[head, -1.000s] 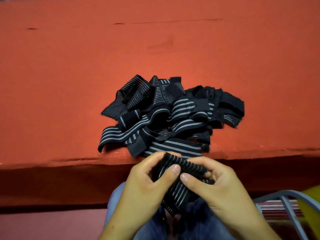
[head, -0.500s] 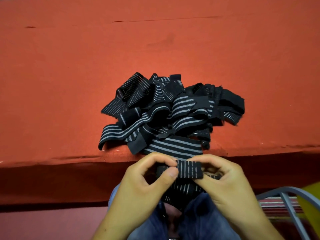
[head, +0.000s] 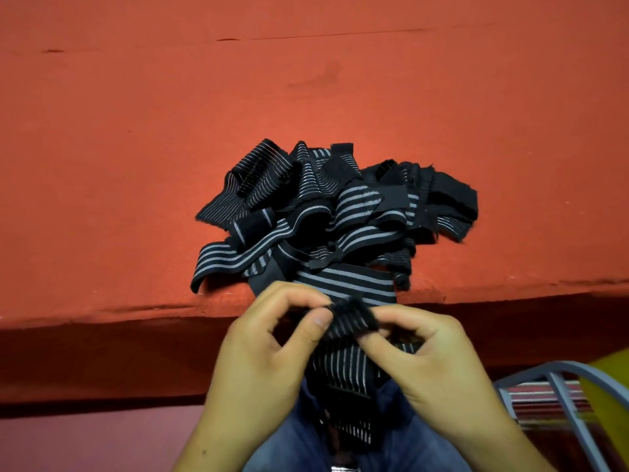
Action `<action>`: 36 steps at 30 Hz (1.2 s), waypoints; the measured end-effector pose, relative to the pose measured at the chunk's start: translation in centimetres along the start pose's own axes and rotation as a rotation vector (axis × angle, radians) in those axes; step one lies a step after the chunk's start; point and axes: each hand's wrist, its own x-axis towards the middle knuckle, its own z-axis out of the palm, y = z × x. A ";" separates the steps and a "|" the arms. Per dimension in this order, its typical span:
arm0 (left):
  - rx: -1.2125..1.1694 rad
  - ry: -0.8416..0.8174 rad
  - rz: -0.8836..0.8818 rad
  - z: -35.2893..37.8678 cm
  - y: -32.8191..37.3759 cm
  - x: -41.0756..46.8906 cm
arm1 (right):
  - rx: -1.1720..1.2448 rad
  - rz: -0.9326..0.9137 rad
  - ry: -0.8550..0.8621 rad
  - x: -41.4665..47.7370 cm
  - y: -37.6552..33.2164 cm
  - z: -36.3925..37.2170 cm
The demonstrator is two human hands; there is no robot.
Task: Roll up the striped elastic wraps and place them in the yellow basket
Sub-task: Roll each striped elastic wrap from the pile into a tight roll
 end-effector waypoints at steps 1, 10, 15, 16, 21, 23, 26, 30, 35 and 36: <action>-0.003 0.036 -0.002 -0.3 0.0 0.2 | -0.021 -0.002 0.012 0.0 0.2 -0.1; -0.219 0.195 -0.112 -0.5 0.3 2.1 | -0.271 -0.054 -0.352 -0.2 1.3 0.3; -0.198 0.194 -0.187 -0.6 -1.0 4.4 | -0.210 0.049 -0.459 -0.5 2.0 0.3; -0.196 0.155 -0.229 -0.6 -1.3 4.6 | -0.169 0.062 -0.424 -0.5 1.9 0.2; -0.218 -0.028 -0.340 -0.8 -1.8 2.8 | 0.132 0.130 -0.205 0.2 1.1 -1.2; -0.165 -0.176 -0.227 -1.2 -1.6 1.4 | 0.226 0.158 -0.184 0.5 1.0 -1.3; 0.038 -0.391 -0.015 -1.9 -1.8 -0.5 | 0.399 0.254 -0.126 0.8 0.8 -1.0; 0.145 -0.430 0.088 -2.0 -2.4 -1.8 | 0.461 0.311 -0.080 1.0 0.6 -0.6; 0.210 -0.451 0.262 -1.3 -1.2 -2.2 | 0.448 0.345 -0.074 0.6 0.7 0.0; 0.211 -0.444 0.285 -1.0 -0.8 -2.4 | 0.417 0.339 -0.068 0.5 0.6 0.1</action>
